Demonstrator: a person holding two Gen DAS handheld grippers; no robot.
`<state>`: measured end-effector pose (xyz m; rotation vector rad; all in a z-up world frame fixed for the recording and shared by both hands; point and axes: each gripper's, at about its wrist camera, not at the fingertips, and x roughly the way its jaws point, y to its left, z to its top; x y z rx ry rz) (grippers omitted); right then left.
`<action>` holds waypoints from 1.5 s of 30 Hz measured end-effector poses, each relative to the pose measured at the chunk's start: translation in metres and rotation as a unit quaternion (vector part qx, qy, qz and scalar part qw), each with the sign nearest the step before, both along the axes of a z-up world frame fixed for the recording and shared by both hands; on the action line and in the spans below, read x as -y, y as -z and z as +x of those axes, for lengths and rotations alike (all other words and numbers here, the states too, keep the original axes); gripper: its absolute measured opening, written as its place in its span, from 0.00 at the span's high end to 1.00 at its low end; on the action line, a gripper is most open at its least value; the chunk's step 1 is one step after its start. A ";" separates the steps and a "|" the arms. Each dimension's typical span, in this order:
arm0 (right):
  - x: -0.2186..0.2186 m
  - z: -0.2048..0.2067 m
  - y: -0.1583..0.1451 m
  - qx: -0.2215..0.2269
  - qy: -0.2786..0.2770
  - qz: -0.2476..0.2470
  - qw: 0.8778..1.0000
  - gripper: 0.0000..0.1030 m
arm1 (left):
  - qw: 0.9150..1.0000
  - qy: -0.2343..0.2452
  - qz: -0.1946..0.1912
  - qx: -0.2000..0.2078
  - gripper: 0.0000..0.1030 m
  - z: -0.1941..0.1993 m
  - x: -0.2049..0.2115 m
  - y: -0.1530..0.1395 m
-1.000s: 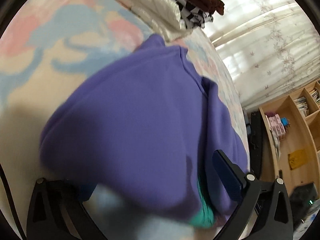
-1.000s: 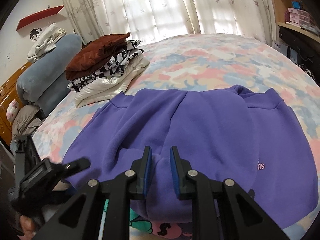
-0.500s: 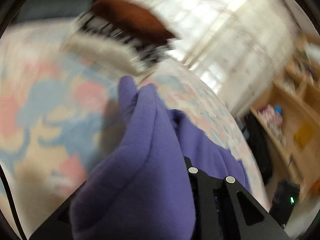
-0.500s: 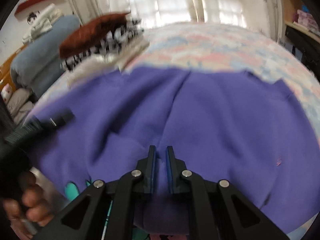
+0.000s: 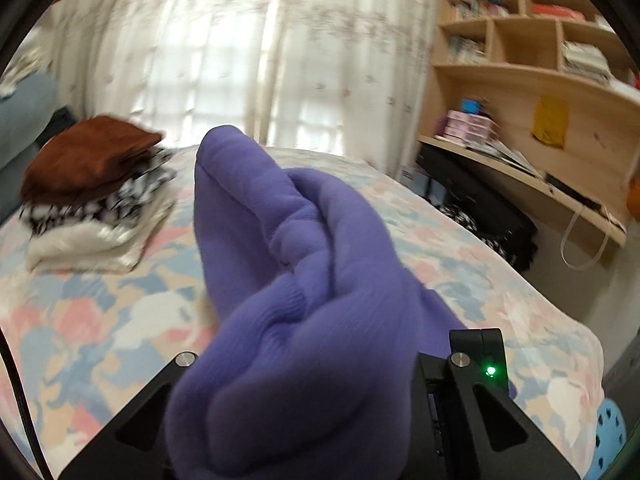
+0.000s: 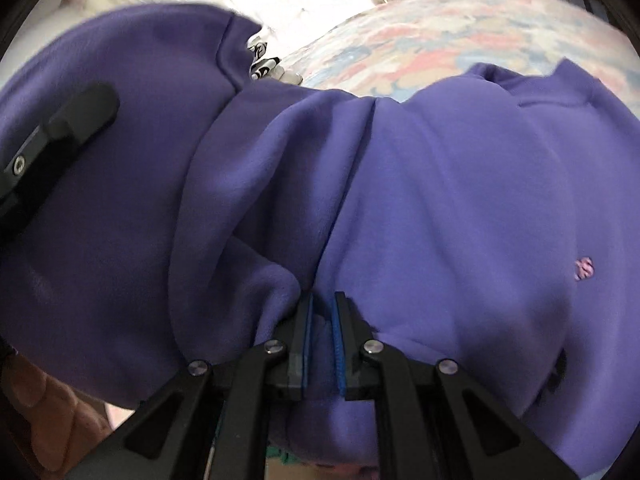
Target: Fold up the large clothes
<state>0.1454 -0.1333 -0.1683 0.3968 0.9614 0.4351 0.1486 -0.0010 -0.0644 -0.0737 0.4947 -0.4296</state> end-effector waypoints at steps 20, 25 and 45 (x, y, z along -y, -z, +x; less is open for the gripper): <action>0.242 -0.116 -0.038 0.054 0.272 0.002 0.961 0.91 | 0.974 0.121 0.179 -0.064 0.84 0.000 0.226 0.107; 0.249 -0.120 -0.026 0.035 0.270 0.014 0.962 0.91 | 0.974 0.128 0.170 -0.072 0.83 -0.002 0.224 0.100; 0.236 -0.119 -0.063 0.064 0.250 -0.005 0.966 0.77 | 0.971 0.205 0.076 -0.096 0.24 -0.037 0.169 0.023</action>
